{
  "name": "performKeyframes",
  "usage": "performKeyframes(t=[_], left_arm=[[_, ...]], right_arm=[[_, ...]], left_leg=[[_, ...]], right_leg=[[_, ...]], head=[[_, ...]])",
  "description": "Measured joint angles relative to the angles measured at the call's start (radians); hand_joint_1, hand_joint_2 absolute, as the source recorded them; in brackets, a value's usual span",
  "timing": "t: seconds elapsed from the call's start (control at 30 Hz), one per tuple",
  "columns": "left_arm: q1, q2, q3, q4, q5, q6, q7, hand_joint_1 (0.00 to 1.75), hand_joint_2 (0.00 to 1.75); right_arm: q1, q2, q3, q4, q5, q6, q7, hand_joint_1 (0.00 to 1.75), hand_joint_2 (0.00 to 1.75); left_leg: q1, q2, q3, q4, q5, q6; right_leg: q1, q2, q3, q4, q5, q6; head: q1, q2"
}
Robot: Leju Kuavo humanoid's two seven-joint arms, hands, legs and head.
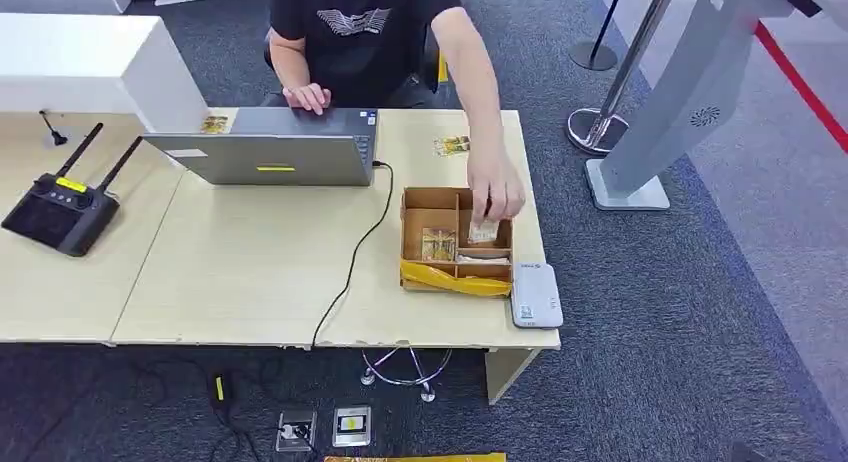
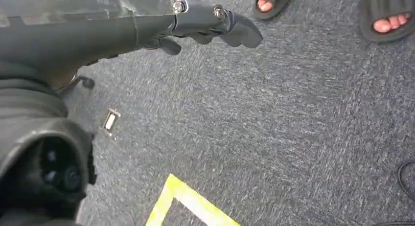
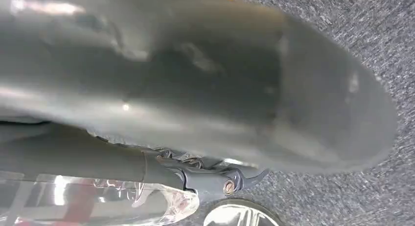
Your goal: Pass the card to the sensor for recognition and then transmit it.
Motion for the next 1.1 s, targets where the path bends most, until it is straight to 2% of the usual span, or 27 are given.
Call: performKeyframes(t=[0.2,0.43,1.1], left_arm=[[0.000,-0.006,0.004,0.000,-0.008,-0.004,0.011,0.00,0.00],[0.000,-0.011,0.003,0.000,-0.020,0.016,0.089,0.00,0.00],[0.000,-0.016,0.003,0.000,-0.025,0.018,0.088,0.00,0.00]], right_arm=[[0.000,0.004,-0.008,0.004,0.021,0.000,-0.004,0.00,0.00],[0.000,0.009,-0.032,0.008,-0.024,-0.016,0.034,0.00,0.00],[-0.001,0.015,-0.069,0.010,-0.030,0.014,0.019,0.00,0.00]], left_leg=[[0.000,0.000,0.000,0.000,0.000,0.000],[0.000,0.000,0.000,0.000,0.000,0.000],[0.000,0.000,0.000,0.000,0.000,0.000]], right_leg=[[0.000,0.000,0.000,0.000,0.000,0.000],[0.000,0.000,0.000,0.000,0.000,0.000],[0.000,0.000,0.000,0.000,0.000,0.000]], head=[[0.000,0.000],[0.000,0.000],[0.000,0.000]])
